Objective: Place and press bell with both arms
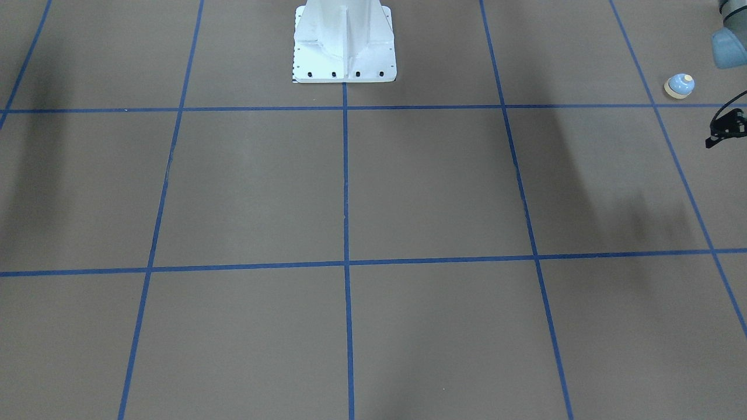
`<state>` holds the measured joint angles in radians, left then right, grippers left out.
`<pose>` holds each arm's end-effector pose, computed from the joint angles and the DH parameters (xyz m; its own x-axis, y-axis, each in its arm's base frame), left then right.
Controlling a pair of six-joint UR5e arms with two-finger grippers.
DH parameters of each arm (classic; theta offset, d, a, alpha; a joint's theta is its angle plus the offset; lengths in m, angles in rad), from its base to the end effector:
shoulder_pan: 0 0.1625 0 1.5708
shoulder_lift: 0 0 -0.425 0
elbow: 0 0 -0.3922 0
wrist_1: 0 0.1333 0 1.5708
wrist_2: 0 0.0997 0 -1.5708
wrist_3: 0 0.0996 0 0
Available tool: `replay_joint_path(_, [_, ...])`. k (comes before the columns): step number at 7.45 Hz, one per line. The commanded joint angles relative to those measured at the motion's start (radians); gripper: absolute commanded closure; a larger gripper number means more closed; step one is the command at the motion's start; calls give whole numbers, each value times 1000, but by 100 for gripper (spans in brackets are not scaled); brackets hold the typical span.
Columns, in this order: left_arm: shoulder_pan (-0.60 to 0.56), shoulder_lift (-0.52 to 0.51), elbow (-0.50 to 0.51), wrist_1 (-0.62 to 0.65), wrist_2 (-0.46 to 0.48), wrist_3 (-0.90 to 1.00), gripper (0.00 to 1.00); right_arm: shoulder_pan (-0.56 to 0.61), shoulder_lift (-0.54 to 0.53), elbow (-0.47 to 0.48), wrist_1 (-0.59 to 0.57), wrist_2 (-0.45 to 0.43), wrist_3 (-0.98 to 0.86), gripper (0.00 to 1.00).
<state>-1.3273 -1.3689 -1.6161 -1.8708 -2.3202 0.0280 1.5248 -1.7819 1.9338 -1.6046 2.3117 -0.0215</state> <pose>0.0356 -0.4149 0.6980 0.6801 0.2978 -0.6699 -0.2578 0.9526 0.1617 0.0473 -0.4089 0.5800 0.7323 -0.1347 0.6676 0.0614 0.9893 0.1322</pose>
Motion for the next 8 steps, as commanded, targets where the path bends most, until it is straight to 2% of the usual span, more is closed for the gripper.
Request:
replay_joint_path(1, [68,117,-1,-50,-4,-3,0,0,-1,1,0,-2,0,0])
replay_joint_path(5, [213,279,4,-50,-10,-50,0,0,-1,1,0,-2,-6,0])
replay_joint_path(8, [278,295,47,-50,-13,-48,0,0,-2,1,0,-3,-6,0])
